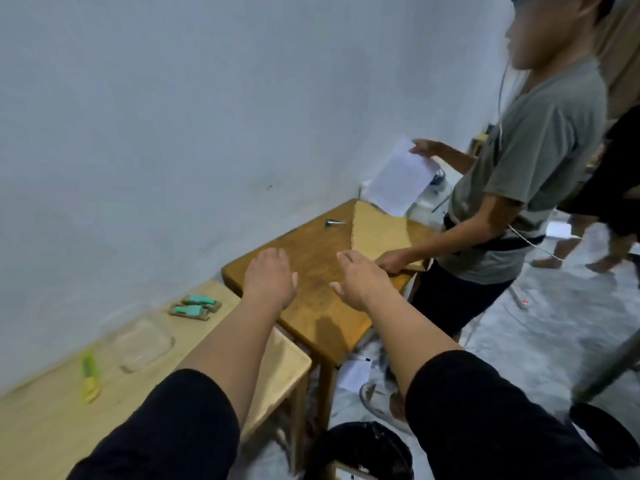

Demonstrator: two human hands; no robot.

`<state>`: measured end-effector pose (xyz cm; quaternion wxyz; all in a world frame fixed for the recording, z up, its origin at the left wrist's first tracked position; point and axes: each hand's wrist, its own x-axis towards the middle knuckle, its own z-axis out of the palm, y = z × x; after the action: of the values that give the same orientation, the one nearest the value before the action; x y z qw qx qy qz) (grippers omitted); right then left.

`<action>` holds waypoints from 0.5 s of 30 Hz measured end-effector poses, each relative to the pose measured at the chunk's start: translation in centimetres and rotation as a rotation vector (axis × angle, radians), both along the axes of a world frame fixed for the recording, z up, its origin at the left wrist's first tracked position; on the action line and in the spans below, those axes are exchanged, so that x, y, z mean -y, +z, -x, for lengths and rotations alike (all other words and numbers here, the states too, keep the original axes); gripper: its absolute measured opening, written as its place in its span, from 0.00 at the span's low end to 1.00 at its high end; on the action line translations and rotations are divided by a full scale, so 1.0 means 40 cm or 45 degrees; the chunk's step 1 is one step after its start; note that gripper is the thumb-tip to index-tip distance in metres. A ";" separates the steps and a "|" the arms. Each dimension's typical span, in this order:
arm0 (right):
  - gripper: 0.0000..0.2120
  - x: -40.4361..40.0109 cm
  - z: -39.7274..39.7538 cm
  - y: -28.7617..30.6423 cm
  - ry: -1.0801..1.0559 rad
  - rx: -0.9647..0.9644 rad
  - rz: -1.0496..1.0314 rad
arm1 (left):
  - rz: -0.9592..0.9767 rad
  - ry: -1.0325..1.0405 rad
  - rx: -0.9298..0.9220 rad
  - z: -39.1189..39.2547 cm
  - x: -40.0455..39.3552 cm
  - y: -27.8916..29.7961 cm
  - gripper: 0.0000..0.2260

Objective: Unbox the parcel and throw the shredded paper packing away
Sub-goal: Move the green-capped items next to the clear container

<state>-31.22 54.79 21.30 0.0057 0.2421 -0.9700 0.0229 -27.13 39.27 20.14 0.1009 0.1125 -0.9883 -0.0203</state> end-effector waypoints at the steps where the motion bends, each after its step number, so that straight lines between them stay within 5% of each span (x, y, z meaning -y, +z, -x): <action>1: 0.31 0.033 -0.002 0.009 0.024 -0.015 0.018 | 0.015 0.038 -0.015 -0.012 0.033 0.008 0.19; 15: 0.23 0.563 -0.019 0.021 0.394 0.086 0.235 | 0.053 0.489 -0.078 -0.187 0.523 0.017 0.17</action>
<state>-30.46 32.29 22.14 -0.0084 0.3859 -0.9146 0.1204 -19.65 18.34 20.81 0.1352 0.2963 -0.9453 0.0165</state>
